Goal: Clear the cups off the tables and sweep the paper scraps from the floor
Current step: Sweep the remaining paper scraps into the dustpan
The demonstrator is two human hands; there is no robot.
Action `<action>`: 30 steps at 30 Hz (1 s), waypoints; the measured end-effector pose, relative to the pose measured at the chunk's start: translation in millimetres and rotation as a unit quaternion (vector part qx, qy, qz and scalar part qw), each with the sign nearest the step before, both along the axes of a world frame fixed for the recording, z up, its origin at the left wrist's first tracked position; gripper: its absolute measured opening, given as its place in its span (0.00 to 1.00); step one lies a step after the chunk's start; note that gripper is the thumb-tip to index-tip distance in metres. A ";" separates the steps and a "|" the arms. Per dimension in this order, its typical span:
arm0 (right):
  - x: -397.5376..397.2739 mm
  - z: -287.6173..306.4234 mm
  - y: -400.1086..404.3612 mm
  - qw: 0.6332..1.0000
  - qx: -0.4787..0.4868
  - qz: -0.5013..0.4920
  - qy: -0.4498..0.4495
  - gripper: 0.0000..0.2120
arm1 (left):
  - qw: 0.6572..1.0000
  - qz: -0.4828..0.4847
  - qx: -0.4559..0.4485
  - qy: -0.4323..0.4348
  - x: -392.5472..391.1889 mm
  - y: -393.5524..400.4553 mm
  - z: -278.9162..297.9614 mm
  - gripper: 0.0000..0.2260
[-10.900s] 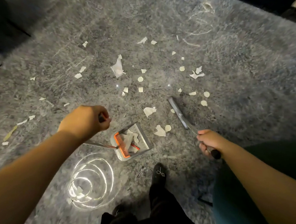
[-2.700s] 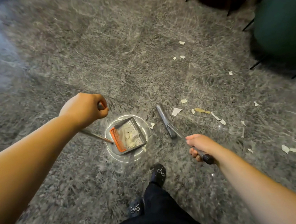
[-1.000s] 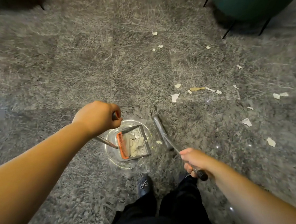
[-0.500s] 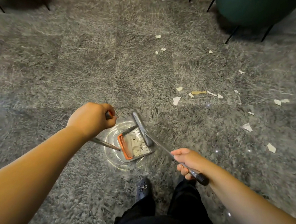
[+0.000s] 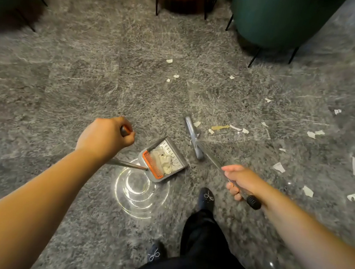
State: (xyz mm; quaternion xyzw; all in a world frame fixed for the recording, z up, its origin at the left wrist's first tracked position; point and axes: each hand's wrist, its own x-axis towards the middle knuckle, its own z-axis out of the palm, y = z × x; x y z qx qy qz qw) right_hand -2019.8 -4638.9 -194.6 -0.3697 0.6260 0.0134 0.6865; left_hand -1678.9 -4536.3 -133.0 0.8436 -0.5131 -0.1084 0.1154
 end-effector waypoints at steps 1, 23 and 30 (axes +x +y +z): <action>-4.0 1.1 -18.3 1.000 -0.005 -0.002 0.003 0.10 | 1.000 0.003 0.005 0.004 -1.7 -16.9 -0.9 0.06; -88.4 -47.6 -318.7 0.991 -0.014 -0.106 0.075 0.09 | 0.996 -0.015 0.085 -0.021 -29.2 -292.1 -19.7 0.07; -91.9 -55.9 -341.9 0.989 -0.016 -0.059 0.137 0.09 | 0.995 -0.018 0.098 -0.020 -24.9 -293.3 -21.4 0.07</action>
